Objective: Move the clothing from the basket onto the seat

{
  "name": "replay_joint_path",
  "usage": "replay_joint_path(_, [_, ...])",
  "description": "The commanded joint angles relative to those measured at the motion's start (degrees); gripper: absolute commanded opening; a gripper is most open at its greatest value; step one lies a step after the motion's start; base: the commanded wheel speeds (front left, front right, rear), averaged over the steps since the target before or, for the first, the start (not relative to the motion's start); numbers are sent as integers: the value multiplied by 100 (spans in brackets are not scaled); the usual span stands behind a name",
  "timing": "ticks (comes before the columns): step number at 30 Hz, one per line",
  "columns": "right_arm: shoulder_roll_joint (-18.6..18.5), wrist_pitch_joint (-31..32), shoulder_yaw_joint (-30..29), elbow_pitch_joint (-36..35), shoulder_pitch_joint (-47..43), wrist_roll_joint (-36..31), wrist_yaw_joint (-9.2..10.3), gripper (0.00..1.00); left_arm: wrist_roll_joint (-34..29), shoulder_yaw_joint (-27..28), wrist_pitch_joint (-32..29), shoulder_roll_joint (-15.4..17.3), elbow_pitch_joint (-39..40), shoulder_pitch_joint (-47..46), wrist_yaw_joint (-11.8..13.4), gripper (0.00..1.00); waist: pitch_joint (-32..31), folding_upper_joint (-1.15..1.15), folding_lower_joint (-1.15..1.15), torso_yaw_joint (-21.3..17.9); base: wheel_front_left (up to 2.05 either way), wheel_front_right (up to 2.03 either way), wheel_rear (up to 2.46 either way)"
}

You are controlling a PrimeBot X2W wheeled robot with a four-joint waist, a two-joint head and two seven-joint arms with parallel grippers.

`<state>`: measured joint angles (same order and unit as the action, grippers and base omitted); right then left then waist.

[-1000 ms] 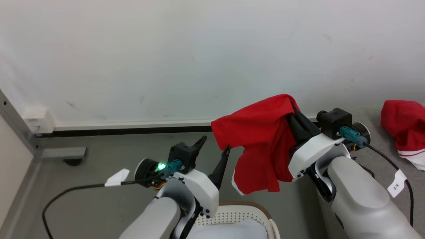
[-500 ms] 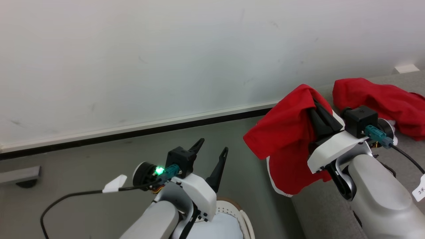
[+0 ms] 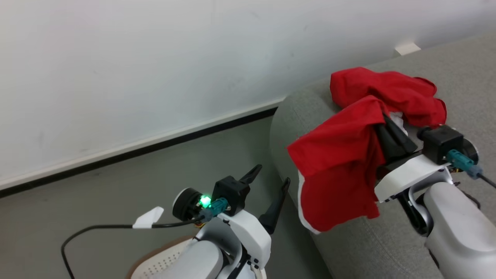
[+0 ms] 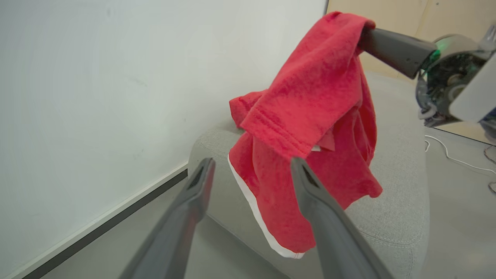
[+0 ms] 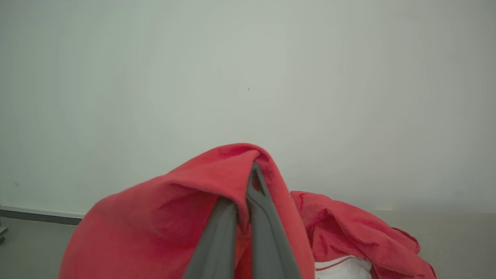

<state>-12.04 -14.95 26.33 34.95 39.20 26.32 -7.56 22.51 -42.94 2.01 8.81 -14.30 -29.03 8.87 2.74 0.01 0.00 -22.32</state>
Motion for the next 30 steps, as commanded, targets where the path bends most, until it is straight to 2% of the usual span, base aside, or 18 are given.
replay_joint_path(1, [-30,-13,-27,-36,-55,49,15,0,-53,12,-14,55,15,-2,9,100,149,-1,0,-112,0,0,0])
replay_joint_path(6, [-160,-13,-331,-203,131,80,15,0,-211,-93,-162,142,273,-248,-35,100,651,-1,0,-167,0,0,0])
replay_joint_path(11, [-332,42,-812,-327,605,83,15,0,-410,-204,-399,280,588,-720,-178,100,1468,-1,0,1,0,0,0])
replay_joint_path(16, [-785,245,-1774,-321,1449,80,15,0,-693,-289,-716,411,1048,-1396,-372,100,2534,-1,0,280,0,0,0])
replay_joint_path(22, [-1465,588,-3085,47,2473,-172,14,0,-878,-281,-951,467,1472,-2049,-534,100,3589,-1,0,602,0,0,0])
replay_joint_path(26, [-1696,597,-3762,451,2876,-610,15,0,-977,-303,-1023,498,1616,-2276,-587,100,4057,-1,0,736,0,0,0])
replay_joint_path(30, [-1762,495,-4336,1000,2932,-1090,15,0,-1015,-320,-1010,537,1690,-2294,-574,100,4292,-1,0,836,0,0,0])
